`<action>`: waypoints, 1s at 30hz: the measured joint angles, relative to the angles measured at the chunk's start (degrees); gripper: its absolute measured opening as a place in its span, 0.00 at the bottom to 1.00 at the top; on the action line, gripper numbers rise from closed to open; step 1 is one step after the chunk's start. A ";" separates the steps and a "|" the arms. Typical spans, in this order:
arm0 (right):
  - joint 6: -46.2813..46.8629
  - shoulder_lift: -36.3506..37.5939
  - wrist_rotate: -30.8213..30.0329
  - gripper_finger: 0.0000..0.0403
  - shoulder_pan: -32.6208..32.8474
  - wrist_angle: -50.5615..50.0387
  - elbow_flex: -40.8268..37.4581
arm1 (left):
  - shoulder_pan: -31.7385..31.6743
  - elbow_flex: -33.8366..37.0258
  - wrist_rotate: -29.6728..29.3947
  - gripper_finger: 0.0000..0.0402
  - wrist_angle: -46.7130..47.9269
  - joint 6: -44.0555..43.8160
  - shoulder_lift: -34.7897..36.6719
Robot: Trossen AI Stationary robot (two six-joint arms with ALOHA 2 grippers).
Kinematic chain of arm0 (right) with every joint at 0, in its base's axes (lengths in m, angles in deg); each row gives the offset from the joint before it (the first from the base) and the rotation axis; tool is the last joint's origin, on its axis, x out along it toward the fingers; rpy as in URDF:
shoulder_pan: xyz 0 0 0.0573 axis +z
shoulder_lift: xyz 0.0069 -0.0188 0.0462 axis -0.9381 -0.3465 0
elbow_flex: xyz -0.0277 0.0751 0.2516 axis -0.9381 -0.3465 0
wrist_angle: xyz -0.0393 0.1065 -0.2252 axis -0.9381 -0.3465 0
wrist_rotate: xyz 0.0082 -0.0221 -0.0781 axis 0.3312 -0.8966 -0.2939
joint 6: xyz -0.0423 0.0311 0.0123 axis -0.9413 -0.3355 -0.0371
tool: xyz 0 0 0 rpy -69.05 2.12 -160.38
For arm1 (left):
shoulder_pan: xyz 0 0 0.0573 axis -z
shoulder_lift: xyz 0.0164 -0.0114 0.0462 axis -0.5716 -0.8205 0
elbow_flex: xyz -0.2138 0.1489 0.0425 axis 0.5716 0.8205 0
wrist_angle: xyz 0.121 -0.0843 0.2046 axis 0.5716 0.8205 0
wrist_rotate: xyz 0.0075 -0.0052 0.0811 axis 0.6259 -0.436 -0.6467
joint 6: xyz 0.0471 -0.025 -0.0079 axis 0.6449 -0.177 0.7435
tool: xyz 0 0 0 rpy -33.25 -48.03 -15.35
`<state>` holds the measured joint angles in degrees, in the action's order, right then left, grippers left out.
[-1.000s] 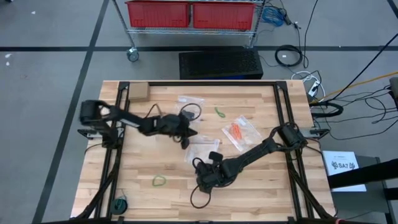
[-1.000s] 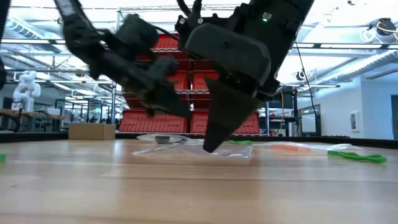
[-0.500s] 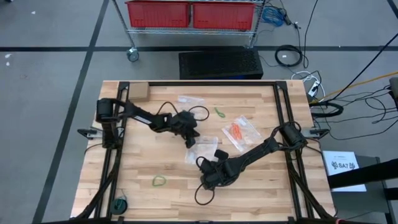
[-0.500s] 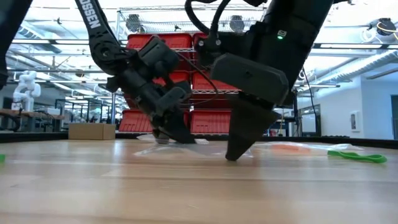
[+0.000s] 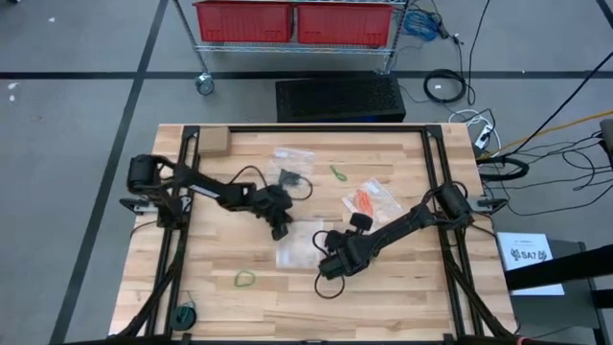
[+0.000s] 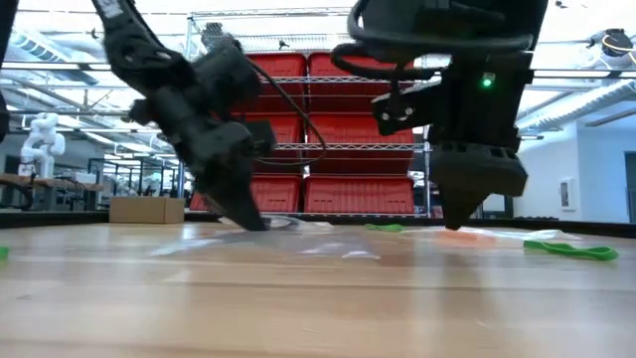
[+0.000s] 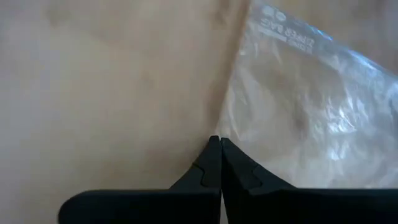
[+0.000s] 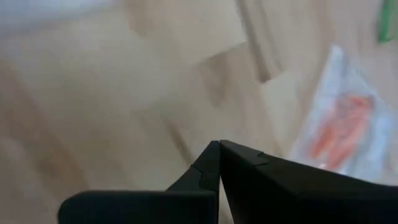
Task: Sort rubber bands
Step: Open the transparent zip bag
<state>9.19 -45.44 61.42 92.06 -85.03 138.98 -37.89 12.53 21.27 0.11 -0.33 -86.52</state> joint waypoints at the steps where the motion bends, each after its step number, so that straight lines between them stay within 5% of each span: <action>1: -0.06 0.09 -0.29 0.00 -0.14 -0.28 0.01 | 1.11 0.99 -0.06 0.00 0.06 -0.43 1.14; 9: -8.02 3.29 6.61 0.00 1.75 23.31 0.24 | 6.16 5.78 -8.88 0.00 0.26 -4.41 10.67; 15: -10.25 1.66 11.94 0.00 3.28 33.84 0.24 | 5.54 5.52 -8.31 0.00 -4.99 -1.53 13.27; 22: -10.46 -1.57 18.87 0.00 3.62 43.50 -0.97 | 3.64 1.47 -0.97 0.00 -13.95 1.17 4.79; 30: -10.32 -3.45 19.22 0.00 3.29 42.76 -0.83 | 2.30 -5.06 4.55 0.00 -16.94 1.39 -6.49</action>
<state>-1.13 -48.89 80.64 95.35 -42.27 138.15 -35.59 7.47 25.82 -16.83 1.06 -93.02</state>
